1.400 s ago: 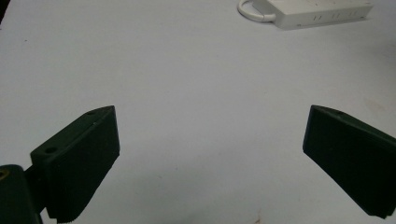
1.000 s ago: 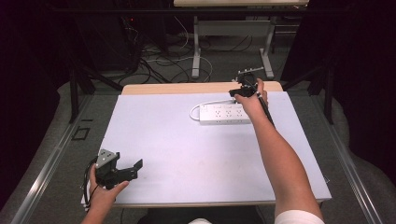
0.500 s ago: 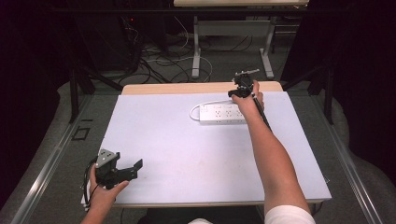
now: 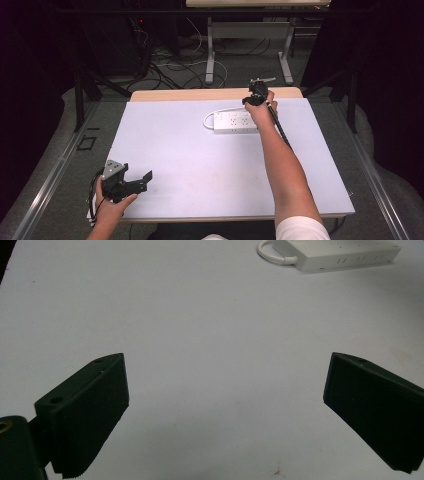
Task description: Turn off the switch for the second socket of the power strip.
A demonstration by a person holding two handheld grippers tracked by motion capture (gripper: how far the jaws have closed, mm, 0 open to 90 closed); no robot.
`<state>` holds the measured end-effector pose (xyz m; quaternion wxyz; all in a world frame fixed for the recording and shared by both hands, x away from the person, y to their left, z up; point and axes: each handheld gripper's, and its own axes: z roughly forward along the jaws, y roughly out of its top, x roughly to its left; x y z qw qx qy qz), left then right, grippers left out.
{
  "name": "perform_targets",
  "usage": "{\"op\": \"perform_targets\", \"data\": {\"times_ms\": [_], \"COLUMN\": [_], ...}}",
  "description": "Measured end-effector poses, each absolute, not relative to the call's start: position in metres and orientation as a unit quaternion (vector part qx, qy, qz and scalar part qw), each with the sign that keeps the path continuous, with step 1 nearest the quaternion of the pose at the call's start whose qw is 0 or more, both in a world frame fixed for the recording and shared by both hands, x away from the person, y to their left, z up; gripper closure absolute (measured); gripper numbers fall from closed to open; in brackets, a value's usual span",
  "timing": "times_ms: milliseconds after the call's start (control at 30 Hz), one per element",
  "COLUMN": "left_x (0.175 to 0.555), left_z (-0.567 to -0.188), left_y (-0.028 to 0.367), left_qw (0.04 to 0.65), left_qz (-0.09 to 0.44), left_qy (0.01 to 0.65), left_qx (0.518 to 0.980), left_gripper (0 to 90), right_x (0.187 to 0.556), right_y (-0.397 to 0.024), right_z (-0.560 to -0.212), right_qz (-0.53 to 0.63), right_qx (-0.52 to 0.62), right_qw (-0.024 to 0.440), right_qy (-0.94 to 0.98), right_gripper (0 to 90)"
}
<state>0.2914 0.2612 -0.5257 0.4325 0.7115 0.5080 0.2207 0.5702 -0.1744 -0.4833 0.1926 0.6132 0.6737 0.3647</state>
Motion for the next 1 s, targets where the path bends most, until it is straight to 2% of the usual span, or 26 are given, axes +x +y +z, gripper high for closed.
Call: {"op": "perform_targets", "data": {"times_ms": [367, 1000], "left_x": [0.291, 0.292], "left_z": [-0.526, -0.526], "left_y": [0.262, 0.262], "left_qw": [0.433, 0.434], "left_qz": [0.22, 0.215], "left_qy": [0.508, 0.507], "left_qx": [0.711, 0.713], "left_gripper": [4.3, 4.9], "right_x": [0.575, 0.582], "right_y": [-0.174, -0.171], "right_z": [-0.493, -0.514], "right_qz": [0.362, 0.317], "right_qx": [0.631, 0.641], "right_qw": [0.179, 0.166], "right_qy": [0.662, 0.679], "right_gripper": [79.2, 83.0]}}
